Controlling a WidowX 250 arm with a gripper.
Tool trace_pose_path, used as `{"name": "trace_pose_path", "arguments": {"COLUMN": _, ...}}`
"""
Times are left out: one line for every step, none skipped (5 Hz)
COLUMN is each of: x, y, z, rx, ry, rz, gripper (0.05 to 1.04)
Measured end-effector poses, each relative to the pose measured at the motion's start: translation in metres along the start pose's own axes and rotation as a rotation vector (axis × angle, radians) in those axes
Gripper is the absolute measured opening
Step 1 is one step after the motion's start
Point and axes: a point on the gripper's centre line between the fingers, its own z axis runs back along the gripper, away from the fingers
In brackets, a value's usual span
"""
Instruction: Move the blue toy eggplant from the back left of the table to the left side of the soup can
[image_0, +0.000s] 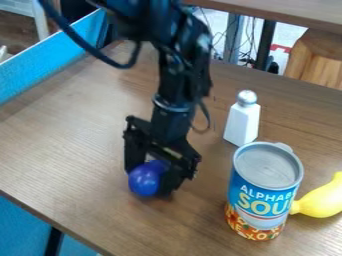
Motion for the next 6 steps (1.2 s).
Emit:
{"name": "trace_pose_path", "arguments": {"x": -0.005, "y": 0.018, "z": 0.038, "rx": -0.125, "ry": -0.152, "rz": 0.07, "gripper": 1.005}}
{"name": "trace_pose_path", "arguments": {"x": -0.013, "y": 0.028, "z": 0.068, "rx": -0.235, "ry": -0.276, "rz": 0.087, "gripper": 1.004}}
{"name": "trace_pose_path", "arguments": {"x": -0.009, "y": 0.033, "z": 0.087, "rx": -0.315, "ry": -0.352, "rz": 0.053, "gripper": 1.004}}
{"name": "trace_pose_path", "arguments": {"x": 0.02, "y": 0.026, "z": 0.105, "rx": -0.296, "ry": -0.393, "rz": -0.021, "gripper": 1.003}}
{"name": "trace_pose_path", "arguments": {"x": 0.054, "y": -0.004, "z": 0.115, "rx": -0.263, "ry": -0.393, "rz": -0.152, "gripper": 1.001}}
{"name": "trace_pose_path", "arguments": {"x": 0.076, "y": -0.029, "z": 0.124, "rx": -0.219, "ry": -0.405, "rz": -0.219, "gripper": 1.001}}
